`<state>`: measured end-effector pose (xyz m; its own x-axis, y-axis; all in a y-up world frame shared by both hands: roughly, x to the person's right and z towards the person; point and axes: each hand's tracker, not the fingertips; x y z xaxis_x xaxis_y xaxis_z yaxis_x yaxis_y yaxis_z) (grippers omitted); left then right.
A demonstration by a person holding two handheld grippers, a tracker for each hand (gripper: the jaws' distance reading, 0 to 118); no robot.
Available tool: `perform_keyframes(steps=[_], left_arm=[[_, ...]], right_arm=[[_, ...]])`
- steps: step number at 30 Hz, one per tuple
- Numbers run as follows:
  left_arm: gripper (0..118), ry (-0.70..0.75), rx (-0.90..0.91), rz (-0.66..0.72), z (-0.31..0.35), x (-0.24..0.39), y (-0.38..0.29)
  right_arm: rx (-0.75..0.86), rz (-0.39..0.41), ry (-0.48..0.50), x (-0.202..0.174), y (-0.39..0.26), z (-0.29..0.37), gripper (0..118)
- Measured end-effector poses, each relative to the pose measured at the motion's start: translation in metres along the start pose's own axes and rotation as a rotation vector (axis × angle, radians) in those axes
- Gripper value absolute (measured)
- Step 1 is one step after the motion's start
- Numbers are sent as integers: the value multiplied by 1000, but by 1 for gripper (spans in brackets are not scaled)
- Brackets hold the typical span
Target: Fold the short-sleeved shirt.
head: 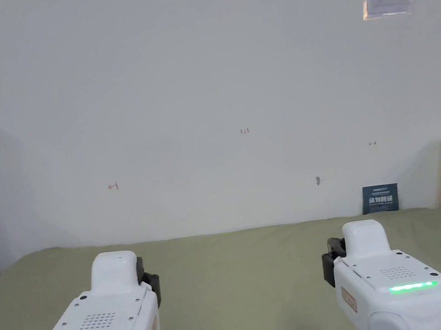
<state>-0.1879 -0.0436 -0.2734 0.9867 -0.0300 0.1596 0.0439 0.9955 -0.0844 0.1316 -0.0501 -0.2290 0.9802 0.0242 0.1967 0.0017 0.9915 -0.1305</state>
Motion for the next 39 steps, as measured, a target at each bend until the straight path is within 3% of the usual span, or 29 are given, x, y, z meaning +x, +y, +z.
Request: perform_keyframes(steps=[17,33,39], left_arm=[[0,39,-1,-20,6,-13,-1],[0,326,-95,1,64,-160,-34],[0,256,-416,46,31,-192,-75]], right_arm=[[-5,19,52,-28,-4,-2,1],[-47,46,403,-198,-36,-1,1],[-93,69,456,-229,-59,-6,1]])
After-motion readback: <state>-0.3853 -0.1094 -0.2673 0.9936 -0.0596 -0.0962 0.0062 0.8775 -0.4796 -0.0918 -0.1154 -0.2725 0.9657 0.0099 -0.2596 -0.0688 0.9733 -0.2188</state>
